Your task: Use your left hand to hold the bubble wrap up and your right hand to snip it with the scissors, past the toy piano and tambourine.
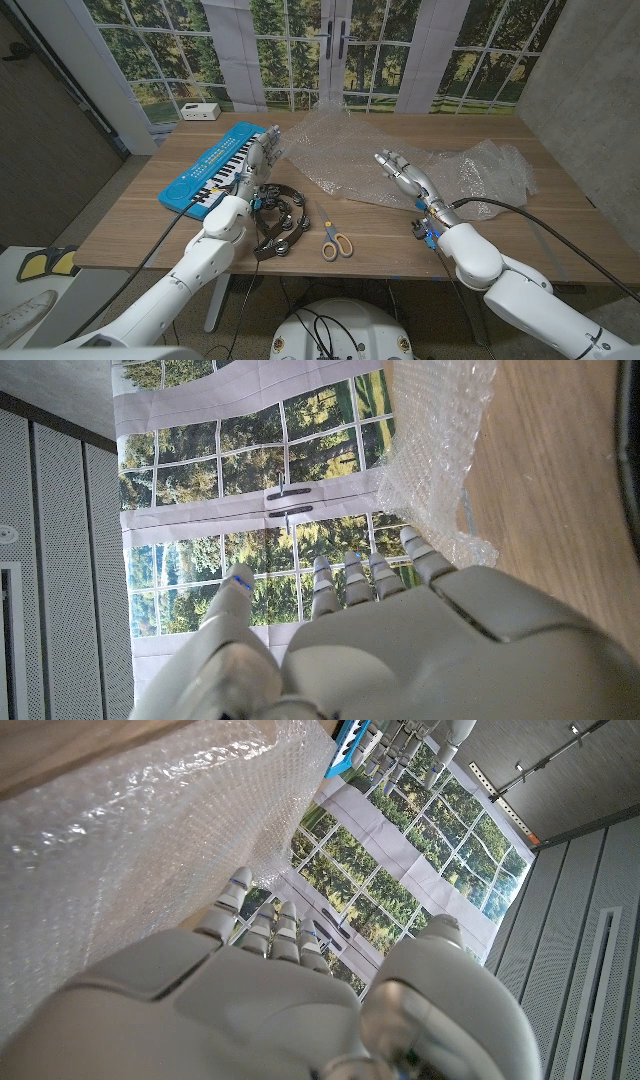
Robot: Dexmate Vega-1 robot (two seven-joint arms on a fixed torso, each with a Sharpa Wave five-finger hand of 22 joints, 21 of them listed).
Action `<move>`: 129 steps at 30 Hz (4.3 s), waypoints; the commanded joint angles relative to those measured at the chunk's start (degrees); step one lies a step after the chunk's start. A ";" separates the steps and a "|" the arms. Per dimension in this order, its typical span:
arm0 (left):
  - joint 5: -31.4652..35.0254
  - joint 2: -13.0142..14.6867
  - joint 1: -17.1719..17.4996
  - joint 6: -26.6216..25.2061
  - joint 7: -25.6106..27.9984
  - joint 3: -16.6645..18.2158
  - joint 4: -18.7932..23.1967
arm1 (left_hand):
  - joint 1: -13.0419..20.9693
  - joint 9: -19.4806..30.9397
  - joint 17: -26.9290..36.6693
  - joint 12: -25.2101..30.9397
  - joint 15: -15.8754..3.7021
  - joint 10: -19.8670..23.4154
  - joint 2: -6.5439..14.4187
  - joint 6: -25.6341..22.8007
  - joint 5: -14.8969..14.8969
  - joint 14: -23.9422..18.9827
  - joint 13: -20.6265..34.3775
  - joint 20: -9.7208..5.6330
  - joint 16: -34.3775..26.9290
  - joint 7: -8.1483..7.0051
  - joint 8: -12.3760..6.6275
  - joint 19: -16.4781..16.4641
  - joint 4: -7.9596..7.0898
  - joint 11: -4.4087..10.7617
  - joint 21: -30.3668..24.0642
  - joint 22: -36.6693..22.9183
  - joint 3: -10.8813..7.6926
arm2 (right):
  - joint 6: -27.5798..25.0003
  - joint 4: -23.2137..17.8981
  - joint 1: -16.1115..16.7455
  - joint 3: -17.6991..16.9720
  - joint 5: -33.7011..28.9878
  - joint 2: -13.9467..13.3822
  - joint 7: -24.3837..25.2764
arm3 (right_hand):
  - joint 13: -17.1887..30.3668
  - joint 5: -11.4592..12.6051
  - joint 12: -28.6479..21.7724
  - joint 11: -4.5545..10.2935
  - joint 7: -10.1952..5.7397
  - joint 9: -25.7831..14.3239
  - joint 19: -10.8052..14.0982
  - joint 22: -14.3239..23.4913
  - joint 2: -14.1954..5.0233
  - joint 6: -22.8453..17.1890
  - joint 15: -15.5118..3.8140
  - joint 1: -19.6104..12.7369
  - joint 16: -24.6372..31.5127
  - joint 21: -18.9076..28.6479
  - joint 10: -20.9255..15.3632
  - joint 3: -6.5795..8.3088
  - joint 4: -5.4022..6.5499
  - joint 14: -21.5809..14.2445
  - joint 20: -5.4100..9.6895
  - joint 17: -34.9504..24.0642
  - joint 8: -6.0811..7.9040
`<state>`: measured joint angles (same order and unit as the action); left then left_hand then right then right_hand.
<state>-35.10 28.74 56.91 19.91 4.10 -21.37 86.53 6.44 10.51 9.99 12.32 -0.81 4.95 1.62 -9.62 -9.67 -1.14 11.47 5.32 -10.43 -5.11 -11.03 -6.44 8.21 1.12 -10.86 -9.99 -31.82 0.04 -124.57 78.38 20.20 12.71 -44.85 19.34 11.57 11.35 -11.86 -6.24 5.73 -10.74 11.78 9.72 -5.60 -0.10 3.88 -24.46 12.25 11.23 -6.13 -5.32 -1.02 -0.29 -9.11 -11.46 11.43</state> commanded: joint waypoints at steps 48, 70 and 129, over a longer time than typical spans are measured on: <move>-0.38 1.80 3.20 4.31 -2.37 1.48 1.60 | 0.10 0.22 0.13 0.39 0.37 0.50 0.94 -0.62 -0.31 0.02 0.11 -0.11 -0.02 -0.31 0.00 -0.24 -0.23 0.00 -0.39 -0.17 -0.10 | -16.14 -7.56 -1.62 7.10 -13.89 2.47 7.27 | 0.06 -0.52 -0.59 -1.51 0.90 -0.12 -0.50 0.13 -0.14 1.45 1.55 -2.04 -0.55 -0.12 -1.07 0.95 -1.90 2.28 -1.29 -0.01 -0.07; -0.47 -0.91 3.03 8.58 -2.25 1.91 -2.04 | 0.67 0.21 0.06 0.97 -0.44 2.23 1.15 -2.92 -0.38 -0.81 0.08 -0.79 -0.32 -0.76 -0.70 -0.40 0.12 0.41 -0.45 -0.15 -0.33 | -23.84 -10.34 -2.50 10.33 -18.92 2.57 8.24 | 0.41 -0.55 -1.61 -0.11 0.45 -0.10 0.69 0.28 -0.12 -0.54 0.95 -1.25 0.32 0.20 -4.42 0.97 -1.95 0.46 -1.67 -0.38 0.61; -3.02 0.30 4.94 4.93 -1.90 2.69 0.83 | 0.77 0.23 0.09 0.37 0.16 1.22 0.90 -1.64 -0.36 -0.12 0.07 -0.52 -0.01 -0.43 0.11 -0.18 0.18 0.19 -0.34 -0.16 -0.15 | -38.65 -15.39 -4.81 20.45 -36.00 5.41 9.11 | -0.30 -0.63 -3.51 -2.78 6.11 -0.16 10.35 0.14 1.54 -1.01 1.70 -7.64 2.23 1.07 -19.95 3.27 -6.73 -10.75 -2.32 0.13 -0.37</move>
<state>-37.92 29.28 61.42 24.47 2.17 -18.75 87.38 6.89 10.51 10.02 12.76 -0.71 6.29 2.68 -11.44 -9.67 -1.24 11.47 4.59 -10.43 -5.52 -10.99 -6.74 8.38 1.22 -11.24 -9.99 -31.98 -34.66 -139.06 74.37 37.79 -18.97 -40.65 29.23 11.18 10.81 -15.09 -8.80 6.75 -10.81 21.30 9.72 -4.24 -1.10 5.83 -31.39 14.02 12.19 -25.30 -2.18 -7.35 -10.66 -11.26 -11.18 10.78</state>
